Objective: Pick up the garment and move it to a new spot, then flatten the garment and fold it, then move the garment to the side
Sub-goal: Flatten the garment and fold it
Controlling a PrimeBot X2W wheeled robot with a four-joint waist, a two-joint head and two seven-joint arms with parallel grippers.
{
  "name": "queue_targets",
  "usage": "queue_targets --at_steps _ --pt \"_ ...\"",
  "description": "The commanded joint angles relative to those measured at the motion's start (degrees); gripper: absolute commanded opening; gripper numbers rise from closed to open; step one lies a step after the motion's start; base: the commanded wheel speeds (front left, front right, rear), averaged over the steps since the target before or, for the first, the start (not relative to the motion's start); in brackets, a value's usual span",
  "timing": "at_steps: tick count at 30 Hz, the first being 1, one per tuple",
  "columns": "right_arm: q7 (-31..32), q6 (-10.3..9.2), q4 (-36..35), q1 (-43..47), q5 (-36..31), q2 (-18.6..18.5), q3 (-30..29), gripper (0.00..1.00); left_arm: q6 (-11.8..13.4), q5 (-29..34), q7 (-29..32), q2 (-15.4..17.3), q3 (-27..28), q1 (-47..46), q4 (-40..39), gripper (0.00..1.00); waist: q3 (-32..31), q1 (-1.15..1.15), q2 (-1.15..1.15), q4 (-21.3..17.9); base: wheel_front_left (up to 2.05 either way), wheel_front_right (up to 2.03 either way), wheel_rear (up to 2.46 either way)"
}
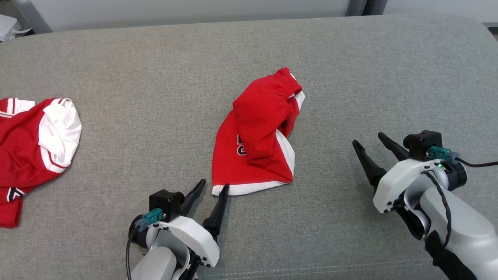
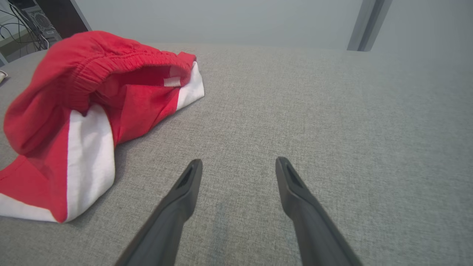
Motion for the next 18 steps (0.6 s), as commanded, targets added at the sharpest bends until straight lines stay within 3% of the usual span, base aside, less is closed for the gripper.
queue_targets --at_steps 1,8,10,11,13,14,15,18 --pt "-0.83 -0.01 -0.93 0.45 0.15 -0.13 0.51 1.0 -0.38 -0.79 -0.35 0.51 1.23 -0.45 -1.15 1.0 0.12 0.0 0.0 -0.34 0.0 0.0 0.0" --pt "-0.84 -0.01 -0.88 0.51 0.22 -0.36 0.23 1.0 -0.5 -1.3 -0.35 0.51 0.94 -0.7 -0.7 1.0 0.47 0.0 0.0 -1.37 0.0 0.0 0.0" --pt "-0.84 -0.01 -0.96 0.48 0.2 -0.45 0.1 1.0 -0.52 -1.37 -0.35 0.51 0.95 -0.54 -0.63 0.28 0.6 0.0 0.0 -1.6 0.0 0.0 0.0" --pt "-0.84 -0.01 -1.01 0.45 0.17 -0.48 0.07 1.0 -0.53 -1.41 -0.35 0.51 0.77 -0.38 -0.33 0.0 0.7 0.0 0.0 -1.67 0.0 0.0 0.0" --pt "-0.84 -0.01 -1.02 0.36 0.1 -0.52 -0.15 1.0 -0.54 -1.45 -0.35 0.51 0.48 -0.31 -0.02 0.0 0.84 0.0 0.0 -1.61 0.0 0.0 0.0" --pt "-0.84 -0.01 -0.98 0.29 0.02 -0.52 -0.27 1.0 -0.54 -1.61 -0.35 0.51 0.43 -0.34 0.03 0.07 0.9 0.0 0.0 -1.5 0.0 0.0 0.0" --pt "-0.84 -0.01 -0.99 0.24 -0.03 -0.5 -0.37 1.0 -0.55 -1.72 -0.35 0.51 0.36 -0.41 0.09 0.25 0.94 0.0 0.0 -1.36 0.0 0.0 0.0" --pt "-0.84 -0.01 -0.99 0.07 -0.22 -0.26 -0.32 1.0 -0.55 -2.14 -0.35 0.51 -0.16 -0.6 0.5 0.3 0.9 0.0 0.0 -0.96 0.0 0.0 0.0"
